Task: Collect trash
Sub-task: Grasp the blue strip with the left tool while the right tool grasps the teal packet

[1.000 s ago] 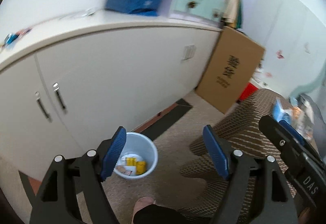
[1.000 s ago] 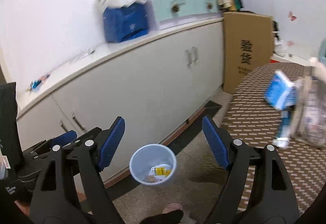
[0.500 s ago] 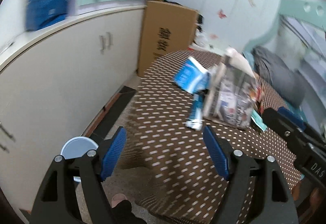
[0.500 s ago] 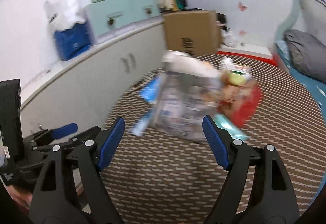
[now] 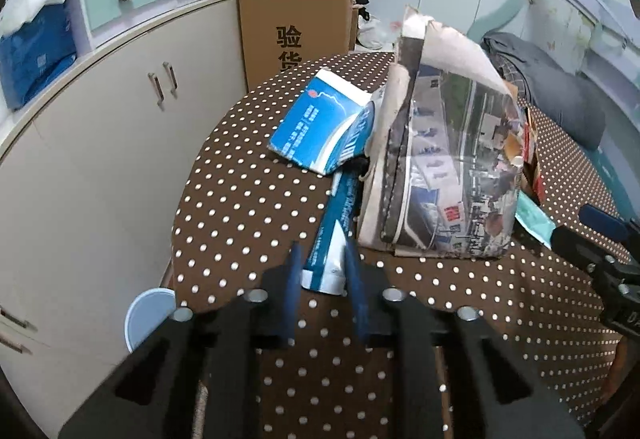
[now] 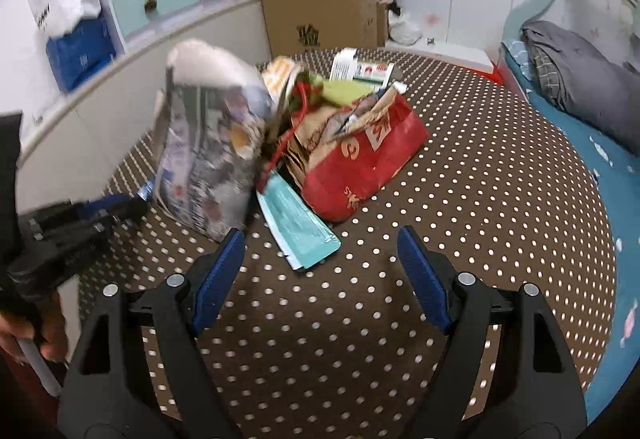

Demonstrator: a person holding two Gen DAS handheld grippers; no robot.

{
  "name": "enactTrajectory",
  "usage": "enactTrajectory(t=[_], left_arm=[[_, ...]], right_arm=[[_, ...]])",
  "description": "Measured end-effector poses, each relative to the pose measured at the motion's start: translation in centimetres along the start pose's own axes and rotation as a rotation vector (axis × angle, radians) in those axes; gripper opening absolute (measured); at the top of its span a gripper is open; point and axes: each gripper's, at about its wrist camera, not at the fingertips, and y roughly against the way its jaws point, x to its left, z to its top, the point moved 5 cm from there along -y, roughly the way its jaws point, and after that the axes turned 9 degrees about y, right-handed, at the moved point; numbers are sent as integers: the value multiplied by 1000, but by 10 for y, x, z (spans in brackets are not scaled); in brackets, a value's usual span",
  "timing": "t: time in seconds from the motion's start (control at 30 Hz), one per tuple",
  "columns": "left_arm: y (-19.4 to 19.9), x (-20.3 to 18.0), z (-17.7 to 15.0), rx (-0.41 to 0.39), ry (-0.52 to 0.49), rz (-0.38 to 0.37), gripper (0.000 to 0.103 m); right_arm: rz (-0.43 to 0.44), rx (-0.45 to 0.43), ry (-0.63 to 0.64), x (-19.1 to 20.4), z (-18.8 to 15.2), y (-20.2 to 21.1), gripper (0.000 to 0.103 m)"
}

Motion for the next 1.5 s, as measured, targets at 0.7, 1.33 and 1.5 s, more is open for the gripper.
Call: enactTrajectory(t=[0.7, 1.33, 1.5], left_arm=[[66, 18, -45, -74, 47, -17, 19], [75, 29, -38, -131, 115, 13, 19], [66, 30, -36, -118, 119, 4, 19]], right_arm=[[10, 59, 65, 11, -12, -9, 8], [-32, 58, 65, 11, 2, -25, 58], [0, 87, 55, 12, 15, -44, 53]])
